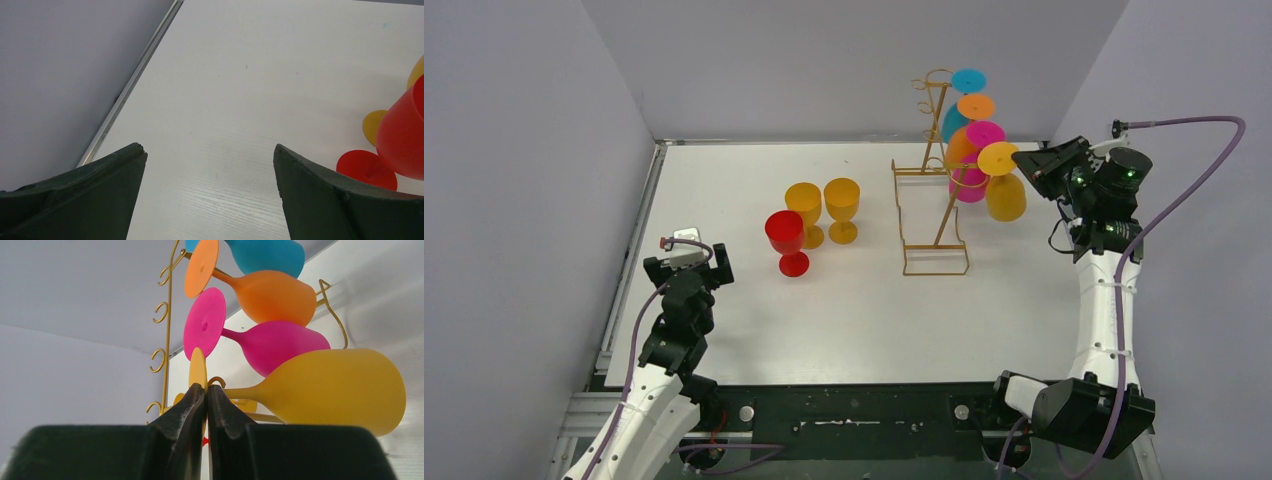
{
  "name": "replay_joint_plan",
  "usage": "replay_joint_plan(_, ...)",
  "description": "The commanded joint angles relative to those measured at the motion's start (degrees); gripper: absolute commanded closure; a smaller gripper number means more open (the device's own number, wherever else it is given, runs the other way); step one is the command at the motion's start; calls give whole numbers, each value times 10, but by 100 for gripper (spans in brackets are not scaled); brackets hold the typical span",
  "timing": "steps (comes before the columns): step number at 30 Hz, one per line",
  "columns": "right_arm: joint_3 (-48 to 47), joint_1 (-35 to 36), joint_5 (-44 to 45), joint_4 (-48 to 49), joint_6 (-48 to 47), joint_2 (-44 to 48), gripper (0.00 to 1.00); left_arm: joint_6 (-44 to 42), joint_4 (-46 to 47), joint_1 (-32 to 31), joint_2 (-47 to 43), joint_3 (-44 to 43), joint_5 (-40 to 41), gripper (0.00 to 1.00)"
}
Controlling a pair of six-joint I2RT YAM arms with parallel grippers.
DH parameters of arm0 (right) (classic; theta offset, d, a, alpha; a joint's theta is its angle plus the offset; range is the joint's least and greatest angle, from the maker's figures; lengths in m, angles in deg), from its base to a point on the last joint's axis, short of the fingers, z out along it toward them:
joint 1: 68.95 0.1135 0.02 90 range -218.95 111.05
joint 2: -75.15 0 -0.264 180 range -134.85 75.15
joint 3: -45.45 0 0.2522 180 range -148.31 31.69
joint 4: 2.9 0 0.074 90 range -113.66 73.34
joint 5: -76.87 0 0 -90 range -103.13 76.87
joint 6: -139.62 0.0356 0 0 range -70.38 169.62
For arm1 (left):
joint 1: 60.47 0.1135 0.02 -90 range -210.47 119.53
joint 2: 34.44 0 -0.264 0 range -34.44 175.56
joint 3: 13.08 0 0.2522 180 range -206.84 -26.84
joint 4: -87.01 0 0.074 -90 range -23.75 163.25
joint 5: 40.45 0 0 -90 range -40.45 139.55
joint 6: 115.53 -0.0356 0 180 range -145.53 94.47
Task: Take the wine glass off the wine glass rack
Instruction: Pick up the wine glass from the wine rack.
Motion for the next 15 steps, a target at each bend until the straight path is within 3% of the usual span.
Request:
replay_joint_plan(1, 9, -5, 13, 57, 32, 25, 100, -9, 24, -2, -5, -1, 2, 3)
replay_joint_plan(15, 5, -5, 78, 38, 17, 50, 100, -6, 22, -2, -7, -2, 9, 3)
